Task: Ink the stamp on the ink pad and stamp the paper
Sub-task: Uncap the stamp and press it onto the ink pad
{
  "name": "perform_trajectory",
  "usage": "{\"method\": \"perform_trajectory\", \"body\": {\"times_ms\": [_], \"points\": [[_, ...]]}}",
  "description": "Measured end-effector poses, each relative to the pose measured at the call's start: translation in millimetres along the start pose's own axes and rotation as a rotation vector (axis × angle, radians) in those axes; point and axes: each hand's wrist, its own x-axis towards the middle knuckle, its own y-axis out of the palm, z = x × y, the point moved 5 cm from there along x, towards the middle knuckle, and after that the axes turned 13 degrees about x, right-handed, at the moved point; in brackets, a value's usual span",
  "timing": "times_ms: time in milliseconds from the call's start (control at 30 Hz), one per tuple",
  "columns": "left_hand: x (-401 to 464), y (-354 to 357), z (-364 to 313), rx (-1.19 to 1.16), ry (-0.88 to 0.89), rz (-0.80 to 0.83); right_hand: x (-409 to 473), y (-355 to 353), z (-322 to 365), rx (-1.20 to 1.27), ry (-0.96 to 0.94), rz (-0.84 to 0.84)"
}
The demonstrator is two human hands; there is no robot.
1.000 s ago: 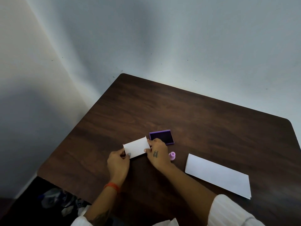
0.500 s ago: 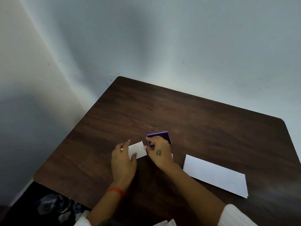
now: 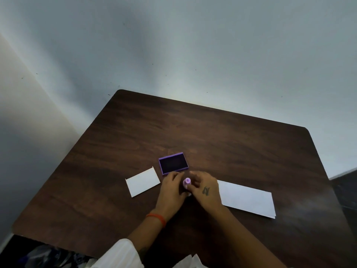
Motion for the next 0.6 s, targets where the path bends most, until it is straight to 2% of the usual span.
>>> {"method": "perform_trajectory", "body": {"times_ms": [367,467,600], "points": [[6.1,3.3,-2.8,-0.028,0.007,-0.055,2.3,1.7,-1.7,-0.002,-0.047,0.060],[3.4,-5.8,-4.3,-0.145,-0.023,-0.124,5.3,-5.8,-1.6,0.154,0.007,0.033],[-0.6,-16.8,-5.2,-0.299,-0.059,-0.179,7.5,-6.8,-10.9,0.505,0.244,0.075]]}}
